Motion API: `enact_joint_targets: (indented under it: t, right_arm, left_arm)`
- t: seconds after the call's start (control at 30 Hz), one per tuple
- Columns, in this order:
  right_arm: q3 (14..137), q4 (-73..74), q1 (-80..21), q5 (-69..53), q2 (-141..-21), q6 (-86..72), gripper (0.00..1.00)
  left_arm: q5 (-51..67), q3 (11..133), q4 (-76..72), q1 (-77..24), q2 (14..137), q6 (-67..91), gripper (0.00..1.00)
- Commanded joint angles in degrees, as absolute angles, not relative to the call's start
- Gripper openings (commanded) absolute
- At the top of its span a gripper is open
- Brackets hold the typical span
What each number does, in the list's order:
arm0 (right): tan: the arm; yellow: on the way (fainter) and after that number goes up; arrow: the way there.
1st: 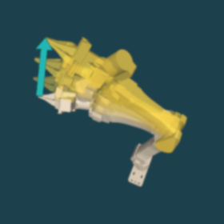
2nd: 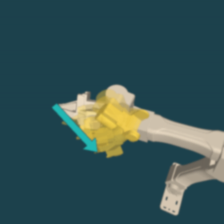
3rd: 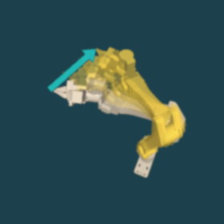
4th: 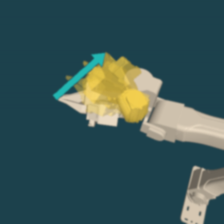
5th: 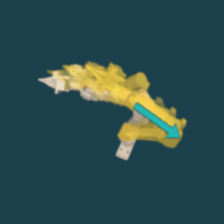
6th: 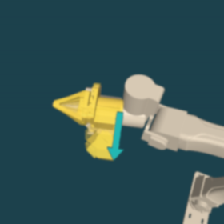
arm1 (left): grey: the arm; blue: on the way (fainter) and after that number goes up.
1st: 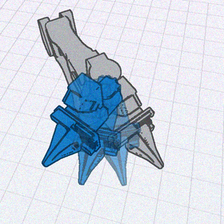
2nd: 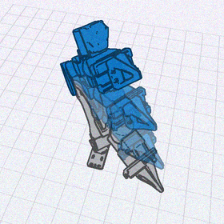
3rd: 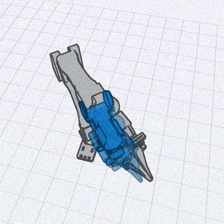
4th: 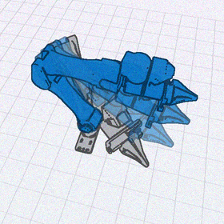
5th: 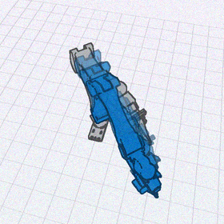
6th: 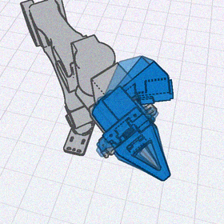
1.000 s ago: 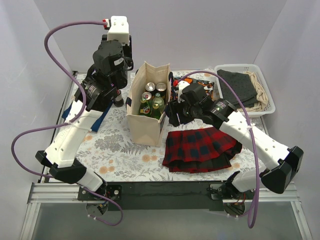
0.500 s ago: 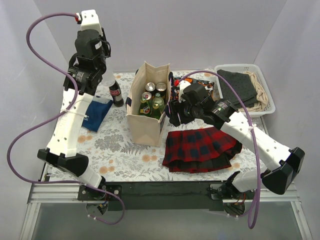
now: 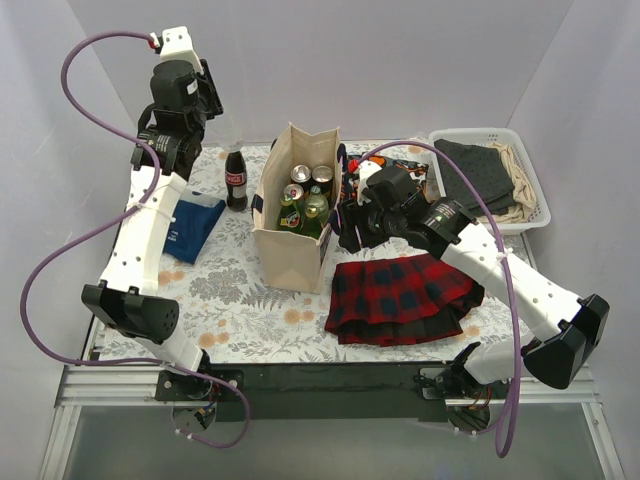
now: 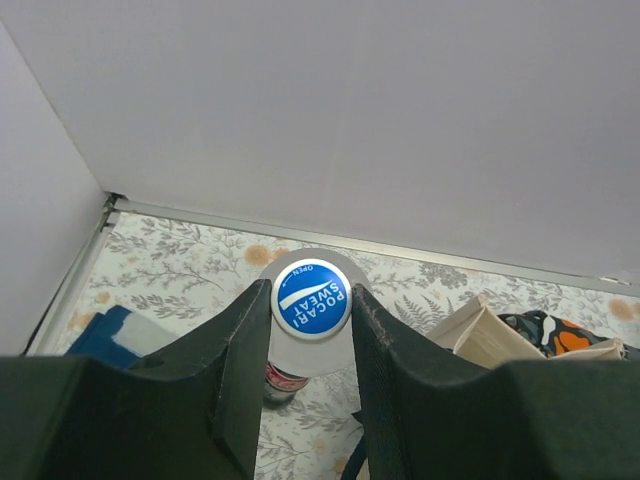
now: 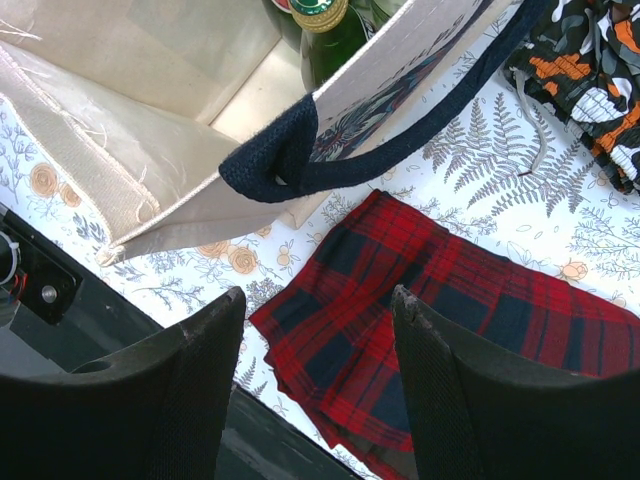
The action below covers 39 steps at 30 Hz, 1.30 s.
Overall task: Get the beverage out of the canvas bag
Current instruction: Place the drink at the center of the board.
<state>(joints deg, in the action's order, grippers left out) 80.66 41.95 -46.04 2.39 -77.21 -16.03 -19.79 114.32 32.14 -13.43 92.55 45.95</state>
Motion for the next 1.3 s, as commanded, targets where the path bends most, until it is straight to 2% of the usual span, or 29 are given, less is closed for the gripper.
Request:
enact_joint_targets:
  t: [0.0, 0.7, 1.27]
  right_arm:
    - [81.3, 41.2, -45.6, 1.8, -77.5, -15.0, 0.66]
    - [81.2, 41.2, -45.4, 1.8, -78.4, -14.9, 0.66]
    - [84.5, 42.2, -44.8, 2.0, -81.1, -14.9, 0.66]
  left_arm:
    - [-17.4, 113.6, 29.0, -13.5, 89.1, 47.1, 0.00]
    - [-17.8, 109.6, 27.5, -13.5, 87.5, 46.7, 0.00]
    - [-13.3, 102.6, 24.2, -9.8, 92.6, 50.6, 0.00]
